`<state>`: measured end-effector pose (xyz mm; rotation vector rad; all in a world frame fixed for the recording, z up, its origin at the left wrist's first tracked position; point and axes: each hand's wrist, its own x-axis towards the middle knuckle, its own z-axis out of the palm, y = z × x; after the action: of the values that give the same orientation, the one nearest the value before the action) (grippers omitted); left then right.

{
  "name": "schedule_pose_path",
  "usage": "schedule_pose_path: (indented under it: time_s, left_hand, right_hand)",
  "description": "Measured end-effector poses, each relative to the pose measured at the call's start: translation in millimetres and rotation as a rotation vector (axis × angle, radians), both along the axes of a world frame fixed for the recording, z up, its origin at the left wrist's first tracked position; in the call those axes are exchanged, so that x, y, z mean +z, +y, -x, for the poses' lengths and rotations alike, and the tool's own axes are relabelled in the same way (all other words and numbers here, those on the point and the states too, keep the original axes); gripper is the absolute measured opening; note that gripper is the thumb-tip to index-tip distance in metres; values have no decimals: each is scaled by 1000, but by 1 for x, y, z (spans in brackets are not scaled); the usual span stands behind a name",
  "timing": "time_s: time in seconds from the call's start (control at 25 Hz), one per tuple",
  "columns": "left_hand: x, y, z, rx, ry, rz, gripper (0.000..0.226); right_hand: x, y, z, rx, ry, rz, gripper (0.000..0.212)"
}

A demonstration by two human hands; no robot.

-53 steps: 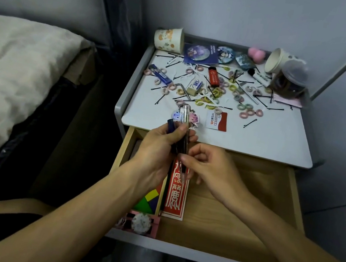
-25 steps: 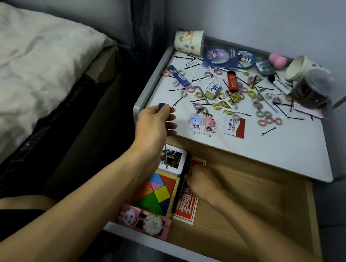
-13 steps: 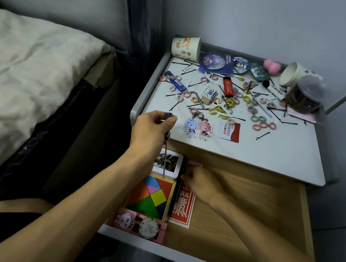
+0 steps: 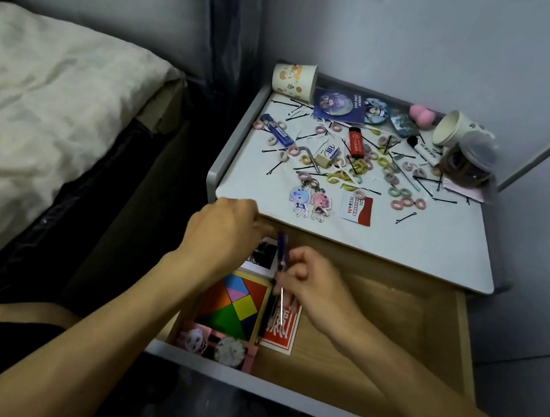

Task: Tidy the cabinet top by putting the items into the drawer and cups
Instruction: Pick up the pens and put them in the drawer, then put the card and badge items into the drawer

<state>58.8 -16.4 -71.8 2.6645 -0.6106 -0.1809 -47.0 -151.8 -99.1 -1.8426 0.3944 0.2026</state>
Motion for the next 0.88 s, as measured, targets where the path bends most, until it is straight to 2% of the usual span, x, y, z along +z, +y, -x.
schedule_pose_path:
  time_s: [0.08, 0.16, 0.32, 0.44, 0.64, 0.88]
  left_hand:
    - [-8, 9, 3, -18, -2, -231, 33]
    - [-12, 11, 7, -45, 111, -323, 29]
    - [-12, 8, 3, -89, 214, -340, 24]
    - [-10, 8, 1, -114, 224, -346, 23]
    - [-13, 7, -2, -146, 197, -355, 26]
    - [-12, 6, -2, -140, 174, -401, 27]
  right_hand:
    - [-27, -11, 10, -27, 146, 41, 23]
    - [-51, -19, 11, -107, 226, 105, 25]
    - [-83, -19, -10, -193, 211, 146, 20]
    - [-103, -18, -27, -230, 182, 246, 13]
    - [-113, -22, -33, -229, 106, 422, 16]
    - [-113, -23, -34, -216, 77, 424, 17]
